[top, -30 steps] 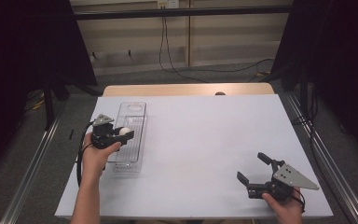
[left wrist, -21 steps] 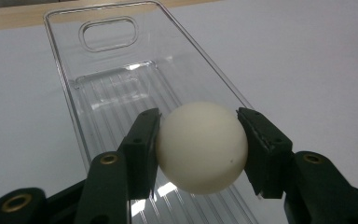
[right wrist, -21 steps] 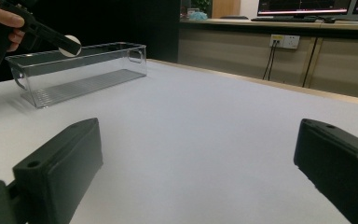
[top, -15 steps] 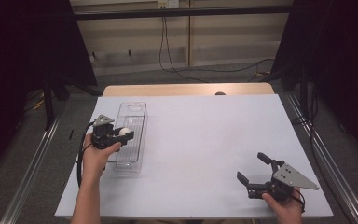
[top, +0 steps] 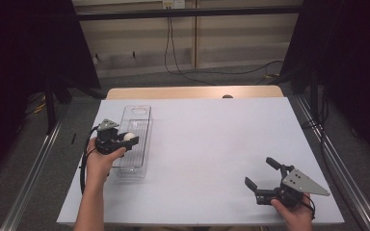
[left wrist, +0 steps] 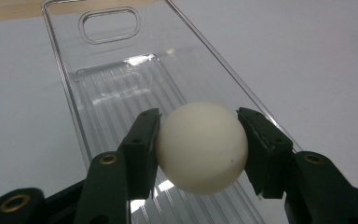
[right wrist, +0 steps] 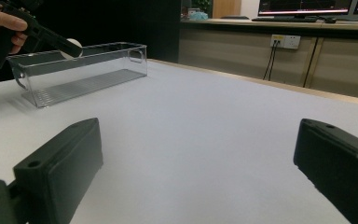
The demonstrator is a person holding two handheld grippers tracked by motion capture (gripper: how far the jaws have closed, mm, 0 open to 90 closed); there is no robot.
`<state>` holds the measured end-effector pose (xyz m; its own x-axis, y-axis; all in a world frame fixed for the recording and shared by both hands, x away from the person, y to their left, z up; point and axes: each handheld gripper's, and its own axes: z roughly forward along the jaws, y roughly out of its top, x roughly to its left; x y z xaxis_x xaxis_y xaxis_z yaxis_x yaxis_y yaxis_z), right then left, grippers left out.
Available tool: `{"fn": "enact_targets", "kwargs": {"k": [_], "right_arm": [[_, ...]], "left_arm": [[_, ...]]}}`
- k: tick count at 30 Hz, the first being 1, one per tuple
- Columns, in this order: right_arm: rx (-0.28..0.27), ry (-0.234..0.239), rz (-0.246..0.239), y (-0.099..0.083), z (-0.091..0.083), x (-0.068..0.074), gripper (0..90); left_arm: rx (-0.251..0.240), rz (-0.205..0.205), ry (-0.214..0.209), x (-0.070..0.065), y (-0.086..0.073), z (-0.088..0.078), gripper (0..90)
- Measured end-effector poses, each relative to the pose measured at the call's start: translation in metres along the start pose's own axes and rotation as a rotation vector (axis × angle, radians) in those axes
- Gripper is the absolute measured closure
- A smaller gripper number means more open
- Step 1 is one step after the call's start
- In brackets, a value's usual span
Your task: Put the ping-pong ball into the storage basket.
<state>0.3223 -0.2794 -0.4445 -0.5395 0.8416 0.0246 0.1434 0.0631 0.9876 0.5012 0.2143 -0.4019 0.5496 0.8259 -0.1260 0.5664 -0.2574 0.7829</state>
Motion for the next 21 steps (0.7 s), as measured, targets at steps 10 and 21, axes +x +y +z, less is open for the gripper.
{"fn": "enact_targets", "kwargs": {"k": [10, 21], "right_arm": [[0.000, 0.000, 0.000, 0.0000, 0.0001, 0.0001, 0.8], [0.000, 0.002, 0.004, 0.0002, -0.0002, 0.0001, 0.8]], "left_arm": [[-0.001, -0.012, 0.000, -0.0002, -0.0006, 0.0011, 50.3], [-0.001, -0.015, 0.000, 0.0001, -0.0008, 0.0016, 49.8]]}}
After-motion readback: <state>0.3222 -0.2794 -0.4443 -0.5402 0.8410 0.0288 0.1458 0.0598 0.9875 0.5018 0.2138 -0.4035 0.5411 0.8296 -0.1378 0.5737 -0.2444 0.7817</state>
